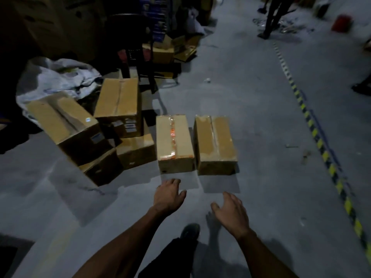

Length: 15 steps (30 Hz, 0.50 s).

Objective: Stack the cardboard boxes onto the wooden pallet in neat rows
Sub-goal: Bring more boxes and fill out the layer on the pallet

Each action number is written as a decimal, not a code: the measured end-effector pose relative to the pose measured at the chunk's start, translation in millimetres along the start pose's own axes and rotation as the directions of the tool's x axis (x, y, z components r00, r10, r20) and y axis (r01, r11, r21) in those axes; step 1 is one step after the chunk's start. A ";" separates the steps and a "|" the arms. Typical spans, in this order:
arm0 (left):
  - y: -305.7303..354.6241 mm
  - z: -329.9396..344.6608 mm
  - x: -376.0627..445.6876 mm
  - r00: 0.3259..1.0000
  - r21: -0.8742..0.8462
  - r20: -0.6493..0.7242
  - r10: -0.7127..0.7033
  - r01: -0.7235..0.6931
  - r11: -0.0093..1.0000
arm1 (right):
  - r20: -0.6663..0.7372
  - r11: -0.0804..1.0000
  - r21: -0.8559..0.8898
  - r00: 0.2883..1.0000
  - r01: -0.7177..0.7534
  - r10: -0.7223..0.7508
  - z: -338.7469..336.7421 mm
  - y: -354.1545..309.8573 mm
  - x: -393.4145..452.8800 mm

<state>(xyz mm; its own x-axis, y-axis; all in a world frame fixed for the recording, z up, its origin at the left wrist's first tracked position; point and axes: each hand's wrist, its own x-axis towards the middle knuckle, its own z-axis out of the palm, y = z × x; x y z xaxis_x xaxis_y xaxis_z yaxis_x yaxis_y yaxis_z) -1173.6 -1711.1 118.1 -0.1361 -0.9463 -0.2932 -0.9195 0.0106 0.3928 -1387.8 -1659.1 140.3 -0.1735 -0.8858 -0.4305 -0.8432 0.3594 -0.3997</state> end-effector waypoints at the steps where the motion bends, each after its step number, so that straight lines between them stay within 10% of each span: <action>1: 12.2 -0.9 27.8 1.000 -0.007 0.018 0.010 -0.010 1.000 | 0.003 1.000 0.003 1.000 -0.025 0.025 -13.6 2.8 24.5; 15: 200.3 -25.6 325.0 0.997 0.016 0.058 0.049 -0.050 0.999 | -0.057 0.995 0.080 0.997 -0.054 0.058 -222.8 62.9 296.8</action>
<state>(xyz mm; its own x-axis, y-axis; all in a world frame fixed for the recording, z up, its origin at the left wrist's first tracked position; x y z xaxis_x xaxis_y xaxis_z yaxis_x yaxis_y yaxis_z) -1392.6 -2024.8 123.8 -0.2025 -0.9243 -0.3236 -0.9173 0.0633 0.3932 -1605.7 -1964.7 167.7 -0.2512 -0.8786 -0.4063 -0.7892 0.4289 -0.4395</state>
